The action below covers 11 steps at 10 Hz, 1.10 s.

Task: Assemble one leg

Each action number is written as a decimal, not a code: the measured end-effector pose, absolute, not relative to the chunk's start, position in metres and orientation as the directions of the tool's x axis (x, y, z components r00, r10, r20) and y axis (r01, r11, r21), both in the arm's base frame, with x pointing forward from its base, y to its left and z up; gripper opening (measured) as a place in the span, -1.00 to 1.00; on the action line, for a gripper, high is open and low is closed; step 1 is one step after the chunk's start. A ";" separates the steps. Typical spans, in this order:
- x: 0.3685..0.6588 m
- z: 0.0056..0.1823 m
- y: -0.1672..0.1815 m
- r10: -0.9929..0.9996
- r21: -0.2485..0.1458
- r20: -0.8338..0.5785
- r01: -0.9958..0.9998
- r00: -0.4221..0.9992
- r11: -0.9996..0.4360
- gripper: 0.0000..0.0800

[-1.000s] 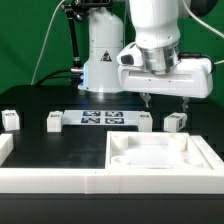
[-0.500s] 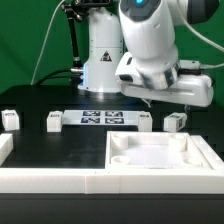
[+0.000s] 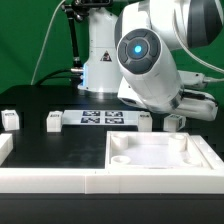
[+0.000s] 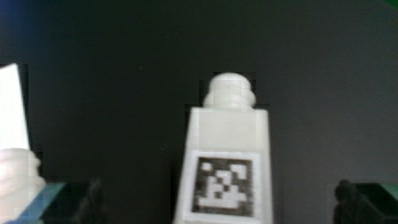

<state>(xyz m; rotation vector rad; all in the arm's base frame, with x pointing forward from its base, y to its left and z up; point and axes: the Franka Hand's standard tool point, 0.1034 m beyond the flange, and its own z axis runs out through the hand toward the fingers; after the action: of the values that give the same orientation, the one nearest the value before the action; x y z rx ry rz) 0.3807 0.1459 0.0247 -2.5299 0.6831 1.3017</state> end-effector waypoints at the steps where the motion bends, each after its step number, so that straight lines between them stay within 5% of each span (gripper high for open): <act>1: 0.379 0.018 0.148 -0.306 0.024 -0.809 -0.492 0.501 -0.870 0.62; 6: 0.373 0.008 0.154 -0.309 0.028 -0.798 -0.482 0.516 -0.876 0.62; 7: 0.374 0.008 0.154 -0.310 0.028 -0.798 -0.482 0.516 -0.875 0.29; 8: 0.374 0.008 0.154 -0.310 0.028 -0.798 -0.483 0.516 -0.875 0.29; 10: 0.374 0.008 0.154 -0.310 0.028 -0.799 -0.483 0.516 -0.875 -0.28; 11: 0.374 0.008 0.154 -0.310 0.028 -0.798 -0.483 0.516 -0.875 -0.28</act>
Offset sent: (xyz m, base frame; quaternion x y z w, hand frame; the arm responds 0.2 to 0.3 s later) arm -0.0073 0.0069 -0.0201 -0.0120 0.0176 0.0092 0.9997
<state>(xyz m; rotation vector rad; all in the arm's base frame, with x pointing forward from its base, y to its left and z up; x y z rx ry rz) 0.3736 0.1538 0.0082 -2.5582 0.6773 1.2873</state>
